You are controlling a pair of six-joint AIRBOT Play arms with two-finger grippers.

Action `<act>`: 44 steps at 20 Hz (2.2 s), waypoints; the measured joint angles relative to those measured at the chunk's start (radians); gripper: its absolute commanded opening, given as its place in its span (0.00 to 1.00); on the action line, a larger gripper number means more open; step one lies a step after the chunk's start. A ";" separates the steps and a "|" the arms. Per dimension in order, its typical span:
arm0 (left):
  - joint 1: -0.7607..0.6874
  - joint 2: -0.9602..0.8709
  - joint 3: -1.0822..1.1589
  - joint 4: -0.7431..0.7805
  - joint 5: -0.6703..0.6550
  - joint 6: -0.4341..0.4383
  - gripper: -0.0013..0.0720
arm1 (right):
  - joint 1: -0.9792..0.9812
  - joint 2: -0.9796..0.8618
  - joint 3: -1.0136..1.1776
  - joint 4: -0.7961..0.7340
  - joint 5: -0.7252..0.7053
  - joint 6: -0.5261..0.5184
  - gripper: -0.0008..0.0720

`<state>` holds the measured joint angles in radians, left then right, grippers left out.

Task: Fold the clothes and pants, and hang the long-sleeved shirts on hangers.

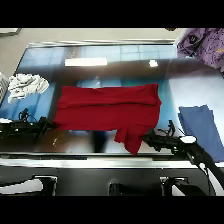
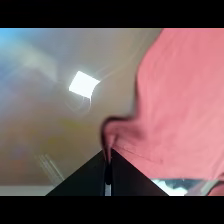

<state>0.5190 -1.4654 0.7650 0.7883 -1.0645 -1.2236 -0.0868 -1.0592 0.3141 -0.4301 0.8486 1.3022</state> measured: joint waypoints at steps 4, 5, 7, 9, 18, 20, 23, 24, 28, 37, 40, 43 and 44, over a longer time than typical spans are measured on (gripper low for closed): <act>-0.003 0.035 0.023 0.021 -0.042 -0.043 0.03 | 0.000 0.087 0.000 -0.006 0.027 0.029 0.05; -0.003 0.065 0.025 0.038 -0.059 -0.074 0.03 | 0.000 0.121 0.000 -0.016 0.045 0.053 0.05; -0.004 0.153 0.019 0.095 -0.079 -0.157 0.03 | 0.000 0.205 0.000 -0.063 0.095 0.129 0.05; -0.005 0.269 -0.002 0.164 -0.110 -0.251 0.03 | 0.000 0.312 0.000 -0.135 0.164 0.231 0.05; -0.018 0.600 -0.075 0.288 -0.154 -0.418 0.03 | 0.000 0.626 0.149 -0.424 0.396 0.585 0.05; -0.044 0.578 -0.056 0.290 -0.116 -0.423 0.03 | 0.000 0.544 0.219 -0.447 0.374 0.554 0.05; -0.108 0.495 -0.010 0.291 -0.042 -0.426 0.03 | 0.000 0.349 0.330 -0.462 0.311 0.464 0.05; -0.133 0.455 0.012 0.291 -0.014 -0.426 0.03 | 0.000 0.280 0.366 -0.464 0.290 0.433 0.05; -0.213 0.269 0.137 0.291 0.078 -0.426 0.03 | 0.001 0.001 0.522 -0.461 0.190 0.325 0.05; -0.302 -0.118 0.500 0.295 0.135 -0.418 0.03 | 0.054 -0.386 0.789 -0.488 0.013 0.274 0.05; -0.322 -0.210 0.586 0.296 0.138 -0.418 0.04 | 0.058 -0.447 0.821 -0.494 -0.019 0.280 0.05; -0.334 -0.274 0.625 0.297 0.135 -0.418 0.31 | 0.060 -0.492 0.833 -0.495 -0.029 0.284 0.43; -0.337 -0.286 0.632 0.295 0.132 -0.422 0.62 | 0.058 -0.501 0.837 -0.494 -0.021 0.284 0.69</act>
<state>0.1818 -1.7519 1.3975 1.0836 -0.9325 -1.6451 -0.0292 -1.5604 1.1507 -0.9245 0.8280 1.5864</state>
